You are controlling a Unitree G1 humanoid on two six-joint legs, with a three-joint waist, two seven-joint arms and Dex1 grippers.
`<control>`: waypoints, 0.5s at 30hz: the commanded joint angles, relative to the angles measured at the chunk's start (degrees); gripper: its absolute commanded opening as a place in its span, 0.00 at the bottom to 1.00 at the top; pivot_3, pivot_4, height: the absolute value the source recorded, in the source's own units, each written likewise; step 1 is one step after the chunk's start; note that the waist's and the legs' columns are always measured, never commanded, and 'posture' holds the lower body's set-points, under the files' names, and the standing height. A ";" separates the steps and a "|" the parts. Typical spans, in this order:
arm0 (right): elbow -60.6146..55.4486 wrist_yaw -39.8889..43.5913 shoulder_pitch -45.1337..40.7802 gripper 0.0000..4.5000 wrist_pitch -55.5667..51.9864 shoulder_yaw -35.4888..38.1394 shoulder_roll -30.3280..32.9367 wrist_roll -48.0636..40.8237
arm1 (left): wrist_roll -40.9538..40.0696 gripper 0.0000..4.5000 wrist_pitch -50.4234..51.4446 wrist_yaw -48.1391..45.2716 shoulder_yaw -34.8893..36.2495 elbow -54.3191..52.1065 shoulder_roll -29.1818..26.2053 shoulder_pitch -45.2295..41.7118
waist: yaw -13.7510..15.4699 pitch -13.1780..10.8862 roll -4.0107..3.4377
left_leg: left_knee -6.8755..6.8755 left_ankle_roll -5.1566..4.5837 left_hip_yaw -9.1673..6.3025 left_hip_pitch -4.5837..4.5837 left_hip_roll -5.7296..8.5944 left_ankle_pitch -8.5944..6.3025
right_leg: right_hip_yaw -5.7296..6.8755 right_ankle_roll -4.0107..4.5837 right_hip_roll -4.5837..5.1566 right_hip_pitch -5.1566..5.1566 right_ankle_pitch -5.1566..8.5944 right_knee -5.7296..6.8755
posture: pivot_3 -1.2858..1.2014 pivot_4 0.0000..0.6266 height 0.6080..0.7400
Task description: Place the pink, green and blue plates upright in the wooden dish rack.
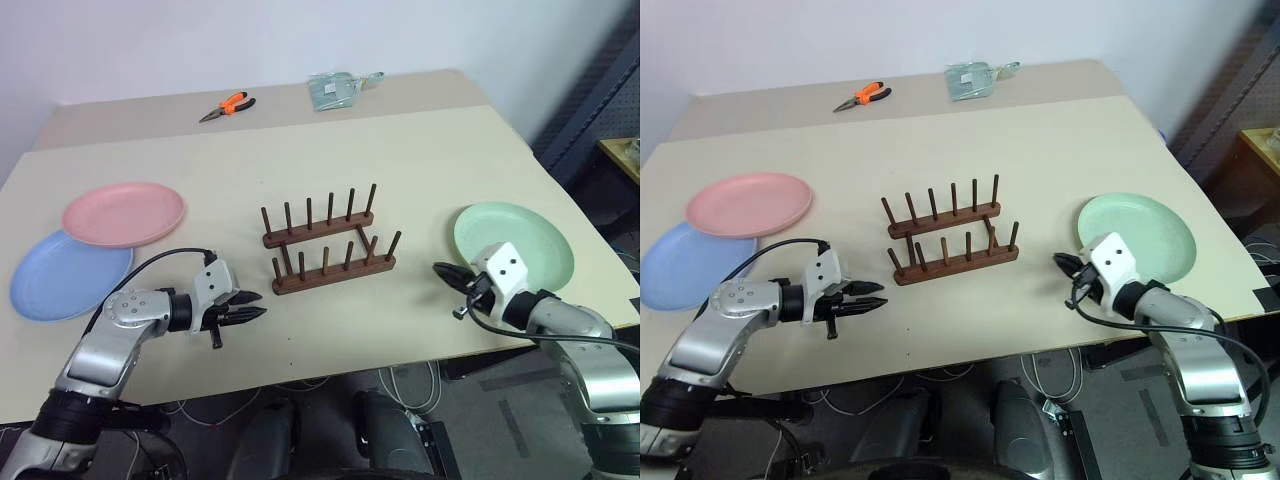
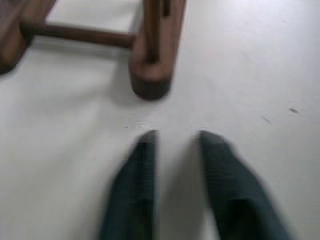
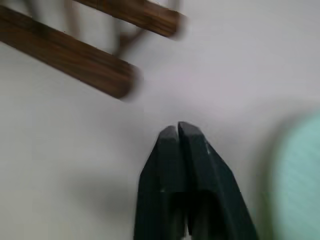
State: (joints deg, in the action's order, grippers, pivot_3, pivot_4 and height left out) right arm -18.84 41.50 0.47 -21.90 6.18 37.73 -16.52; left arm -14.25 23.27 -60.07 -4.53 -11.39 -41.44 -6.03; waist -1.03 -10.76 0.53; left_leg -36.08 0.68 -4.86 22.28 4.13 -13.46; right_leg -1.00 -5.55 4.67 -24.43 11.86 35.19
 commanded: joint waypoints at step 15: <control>17.37 -11.76 -15.91 0.00 2.58 -14.65 -10.23 15.04 | 9.12 0.01 -0.95 31.14 -2.55 12.59 21.11 -6.82 | 1.38 0.25 0.21 | -0.17 0.00 0.12 -0.01 0.14 0.00 | 0.08 0.16 0.04 0.17 -0.16 -0.09 | 0.52 0.24 0.99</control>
State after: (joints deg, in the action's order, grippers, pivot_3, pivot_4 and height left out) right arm -3.41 30.55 -14.30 -20.53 -8.09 27.95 -2.91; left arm -7.56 21.78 -33.08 -9.49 -3.37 -20.23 -13.45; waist 0.35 -10.50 0.74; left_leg -36.24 0.67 -4.74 22.25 4.26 -13.46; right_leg -0.91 -5.43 4.69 -24.25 11.69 35.12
